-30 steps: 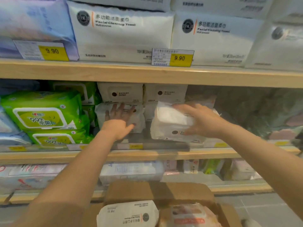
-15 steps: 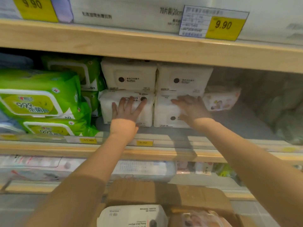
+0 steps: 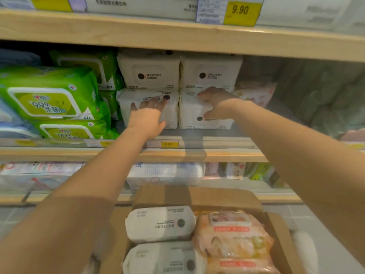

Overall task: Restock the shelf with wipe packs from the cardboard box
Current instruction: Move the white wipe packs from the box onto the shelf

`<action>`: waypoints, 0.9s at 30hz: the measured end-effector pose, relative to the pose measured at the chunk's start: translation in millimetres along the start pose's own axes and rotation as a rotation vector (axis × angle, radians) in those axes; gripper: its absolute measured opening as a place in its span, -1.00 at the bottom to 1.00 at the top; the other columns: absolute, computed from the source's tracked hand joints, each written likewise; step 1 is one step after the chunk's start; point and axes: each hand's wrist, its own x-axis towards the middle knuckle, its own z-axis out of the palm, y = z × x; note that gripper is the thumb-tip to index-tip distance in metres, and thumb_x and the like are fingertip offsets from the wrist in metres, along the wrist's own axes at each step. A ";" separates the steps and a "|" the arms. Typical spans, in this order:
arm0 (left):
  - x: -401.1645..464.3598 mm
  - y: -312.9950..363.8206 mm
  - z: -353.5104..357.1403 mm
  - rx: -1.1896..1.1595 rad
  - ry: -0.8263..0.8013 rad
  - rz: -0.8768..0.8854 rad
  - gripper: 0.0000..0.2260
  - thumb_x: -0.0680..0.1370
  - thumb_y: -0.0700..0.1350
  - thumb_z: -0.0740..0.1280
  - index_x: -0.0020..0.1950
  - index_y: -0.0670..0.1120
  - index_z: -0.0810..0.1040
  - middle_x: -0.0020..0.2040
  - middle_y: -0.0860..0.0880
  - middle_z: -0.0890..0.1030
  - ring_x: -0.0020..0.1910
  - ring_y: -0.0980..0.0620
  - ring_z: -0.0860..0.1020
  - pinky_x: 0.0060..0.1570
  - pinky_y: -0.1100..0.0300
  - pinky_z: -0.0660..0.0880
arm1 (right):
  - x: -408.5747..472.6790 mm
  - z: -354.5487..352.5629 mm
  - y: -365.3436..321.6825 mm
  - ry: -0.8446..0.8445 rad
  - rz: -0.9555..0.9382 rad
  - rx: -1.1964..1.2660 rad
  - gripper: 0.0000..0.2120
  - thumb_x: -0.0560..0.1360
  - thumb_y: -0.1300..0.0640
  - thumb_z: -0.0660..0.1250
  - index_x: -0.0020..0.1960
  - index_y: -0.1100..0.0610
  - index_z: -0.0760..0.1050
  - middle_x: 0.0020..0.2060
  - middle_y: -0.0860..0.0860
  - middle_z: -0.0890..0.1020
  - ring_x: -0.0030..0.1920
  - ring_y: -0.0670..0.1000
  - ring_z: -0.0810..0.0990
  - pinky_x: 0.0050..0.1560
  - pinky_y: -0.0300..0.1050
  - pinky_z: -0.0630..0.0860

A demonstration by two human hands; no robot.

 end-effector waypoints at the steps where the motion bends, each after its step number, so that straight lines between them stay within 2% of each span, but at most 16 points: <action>1: -10.1 4.5 -5.0 -0.014 0.039 0.018 -0.44 0.56 0.06 0.21 0.51 0.00 0.10 0.47 -0.13 0.23 0.40 -0.18 0.26 0.36 -0.20 0.18 | -9.5 -2.8 -4.0 -0.005 -0.021 -0.005 -0.36 0.49 0.00 0.36 0.48 0.02 0.17 0.44 0.08 0.24 0.40 0.16 0.27 0.38 0.09 0.28; 3: -34.3 14.8 -11.8 -0.077 0.112 0.061 -0.50 0.56 0.05 0.21 0.47 -0.04 0.22 0.40 -0.13 0.34 0.33 -0.16 0.35 0.29 -0.11 0.30 | -34.0 -3.8 -9.2 -0.017 -0.060 -0.008 -0.36 0.50 0.02 0.35 0.49 0.03 0.15 0.44 0.09 0.25 0.39 0.16 0.29 0.36 0.08 0.30; 8: -112.3 41.0 -2.8 -0.273 0.154 0.138 -0.55 0.55 0.00 0.25 0.43 -0.04 0.31 0.37 -0.04 0.40 0.33 -0.07 0.36 0.27 -0.01 0.29 | -117.7 19.3 -14.0 -0.024 -0.073 0.101 -0.37 0.49 -0.01 0.36 0.48 0.00 0.18 0.41 0.05 0.29 0.38 0.13 0.30 0.31 0.11 0.35; 14: -232.6 41.8 47.6 -0.414 0.057 0.051 -0.60 0.53 0.04 0.24 0.36 -0.01 0.41 0.29 0.01 0.48 0.26 -0.02 0.43 0.22 0.04 0.38 | -213.6 77.5 -37.3 -0.019 -0.099 0.258 -0.40 0.49 0.00 0.35 0.47 -0.04 0.20 0.43 -0.06 0.29 0.38 0.01 0.31 0.34 -0.05 0.36; 17: -301.3 30.3 79.2 -0.460 -0.074 -0.023 -0.52 0.48 0.15 0.10 0.30 -0.04 0.46 0.23 -0.01 0.54 0.18 -0.04 0.50 0.14 0.06 0.45 | -246.0 118.7 -53.5 -0.049 -0.119 0.317 -0.42 0.50 -0.04 0.33 0.46 -0.05 0.21 0.42 -0.07 0.30 0.37 0.00 0.32 0.29 -0.11 0.36; 20: -359.5 12.6 104.9 -0.465 -0.185 -0.026 -0.57 0.49 0.13 0.14 0.30 -0.02 0.41 0.21 -0.03 0.54 0.11 -0.06 0.55 0.04 0.02 0.52 | -273.3 157.5 -77.8 -0.094 -0.148 0.434 -0.45 0.50 0.00 0.35 0.44 -0.01 0.26 0.38 -0.06 0.33 0.36 0.00 0.33 0.25 -0.21 0.30; 23: -399.6 -2.4 110.3 -0.474 -0.248 -0.107 -0.52 0.49 0.13 0.11 0.33 -0.06 0.42 0.26 -0.03 0.49 0.15 -0.01 0.49 0.13 0.15 0.41 | -292.5 190.6 -104.8 -0.184 -0.198 0.504 -0.43 0.50 0.02 0.34 0.45 0.02 0.24 0.39 -0.04 0.32 0.37 0.02 0.30 0.32 -0.18 0.29; 27: -436.1 -17.7 115.5 -0.429 -0.304 -0.199 -0.42 0.50 0.19 -0.03 0.45 -0.02 0.31 0.41 -0.03 0.37 0.33 0.02 0.37 0.28 0.27 0.22 | -305.4 220.0 -136.3 -0.224 -0.322 0.465 -0.38 0.46 -0.02 0.37 0.46 0.05 0.24 0.43 0.02 0.31 0.40 0.03 0.29 0.39 -0.17 0.19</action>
